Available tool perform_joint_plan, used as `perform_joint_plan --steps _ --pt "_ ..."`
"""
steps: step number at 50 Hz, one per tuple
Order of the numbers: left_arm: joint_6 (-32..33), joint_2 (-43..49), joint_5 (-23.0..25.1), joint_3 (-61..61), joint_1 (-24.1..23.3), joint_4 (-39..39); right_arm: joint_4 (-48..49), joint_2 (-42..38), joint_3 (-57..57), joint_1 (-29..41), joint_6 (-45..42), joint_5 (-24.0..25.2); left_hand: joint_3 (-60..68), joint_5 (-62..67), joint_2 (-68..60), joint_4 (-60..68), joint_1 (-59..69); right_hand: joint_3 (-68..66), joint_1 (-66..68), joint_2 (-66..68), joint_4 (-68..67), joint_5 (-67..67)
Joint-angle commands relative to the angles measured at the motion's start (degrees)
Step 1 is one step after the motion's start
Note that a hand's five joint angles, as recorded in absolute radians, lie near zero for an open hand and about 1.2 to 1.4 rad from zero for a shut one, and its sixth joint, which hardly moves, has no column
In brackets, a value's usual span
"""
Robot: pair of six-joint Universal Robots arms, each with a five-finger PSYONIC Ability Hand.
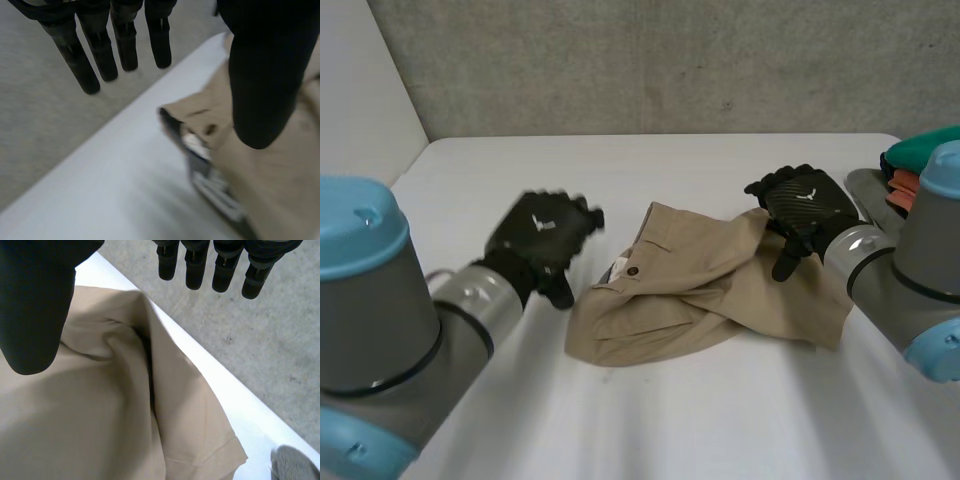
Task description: Fold the laundry.
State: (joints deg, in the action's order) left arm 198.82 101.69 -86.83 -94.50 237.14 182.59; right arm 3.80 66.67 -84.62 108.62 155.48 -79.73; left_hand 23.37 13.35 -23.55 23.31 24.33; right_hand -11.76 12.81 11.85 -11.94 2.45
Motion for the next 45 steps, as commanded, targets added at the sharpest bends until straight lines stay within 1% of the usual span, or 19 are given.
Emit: perform_joint_plan --steps 1,3,6,11,15,17,22,28,32,33,35,37,38,41,42,45 --pt "-0.8 -0.4 7.5 -6.3 -0.4 -2.2 -7.6 2.7 2.1 -2.1 0.7 0.8 17.6 17.6 -17.4 17.7 16.7 1.8 -2.8 -1.8 1.9 -2.4" --pt "-0.5 0.4 8.0 -7.0 -0.3 -2.2 -8.1 3.7 1.8 -2.8 0.5 1.6 17.8 17.8 -17.6 17.9 16.8 1.8 -2.8 -1.8 1.9 -2.4" --pt "0.2 3.3 7.5 -7.2 0.3 -1.9 -8.5 5.7 1.0 -4.1 0.4 3.0 17.5 17.5 -17.3 17.5 16.5 1.8 -2.8 -1.8 1.9 -2.4" --pt "1.9 8.0 5.1 -5.3 1.6 0.3 -8.2 8.3 -1.7 -5.3 0.1 4.4 17.3 17.3 -17.1 17.4 16.3 1.8 -2.8 -1.8 1.9 -2.4" --pt "4.0 11.2 3.0 -3.2 1.6 2.9 -7.8 9.5 -4.1 -6.0 -0.8 5.0 11.7 11.8 -11.6 11.8 10.8 1.8 -2.8 -1.8 1.9 -2.4" --pt "5.2 12.8 1.8 -2.0 1.1 4.7 -7.4 9.9 -5.5 -6.2 -1.7 5.2 7.4 7.4 -7.2 7.4 6.4 1.8 -2.8 -1.8 1.9 -2.4" --pt "7.1 16.0 0.6 0.5 0.0 7.3 -6.5 10.4 -7.9 -7.2 -3.2 5.6 5.0 5.0 -4.8 5.1 4.1 1.8 -2.8 -1.8 1.9 -2.4" --pt "10.2 19.7 -0.1 3.0 -0.5 6.8 -5.0 10.8 -10.0 -8.6 -4.0 6.5 3.0 3.0 -2.8 3.1 2.0 1.8 -2.8 -1.8 1.9 -2.4" --pt "11.1 21.1 -0.2 4.1 -0.6 6.8 -4.3 10.6 -10.7 -9.5 -4.0 7.0 4.7 4.7 -4.5 4.7 3.7 1.8 -2.8 -1.8 1.9 -2.4" --pt "11.1 21.3 -0.2 4.3 -0.6 6.8 -4.3 10.5 -10.8 -9.7 -4.0 7.0 7.0 7.0 -6.8 7.1 6.0 1.8 -2.8 -1.8 1.9 -2.4" --pt "11.1 21.8 -0.6 5.0 -0.7 7.3 -4.2 10.3 -11.1 -10.0 -4.0 7.2 24.1 24.1 -23.9 24.2 23.1 1.8 -2.8 -1.8 1.9 -2.4" --pt "11.2 21.9 -1.1 5.8 -0.7 8.0 -4.1 10.2 -11.2 -10.3 -4.0 7.3 46.8 46.8 -46.6 46.8 45.8 1.8 -2.8 -1.8 1.9 -2.4" --pt "11.3 21.7 -2.2 6.7 -0.5 9.0 -4.0 10.1 -11.3 -10.4 -4.0 7.4 56.5 56.5 -56.4 56.6 55.6 1.8 -2.8 -1.8 1.9 -2.4" --pt "11.9 21.1 -5.4 8.4 0.3 11.6 -3.7 10.2 -11.3 -10.4 -4.0 7.6 56.6 56.6 -56.5 56.7 55.7 1.8 -2.8 -1.8 1.9 -2.4" --pt "12.5 20.0 -8.6 9.6 1.8 13.7 -3.7 10.3 -11.3 -10.4 -4.0 7.7 56.6 56.6 -56.5 56.7 55.7 1.8 -2.8 -1.8 1.9 -2.4" --pt "13.0 16.9 -14.0 11.9 5.1 17.9 -3.7 10.6 -11.1 -10.4 -4.0 7.7 56.6 56.6 -56.5 56.7 55.7 1.8 -2.8 -1.8 1.9 -2.4"
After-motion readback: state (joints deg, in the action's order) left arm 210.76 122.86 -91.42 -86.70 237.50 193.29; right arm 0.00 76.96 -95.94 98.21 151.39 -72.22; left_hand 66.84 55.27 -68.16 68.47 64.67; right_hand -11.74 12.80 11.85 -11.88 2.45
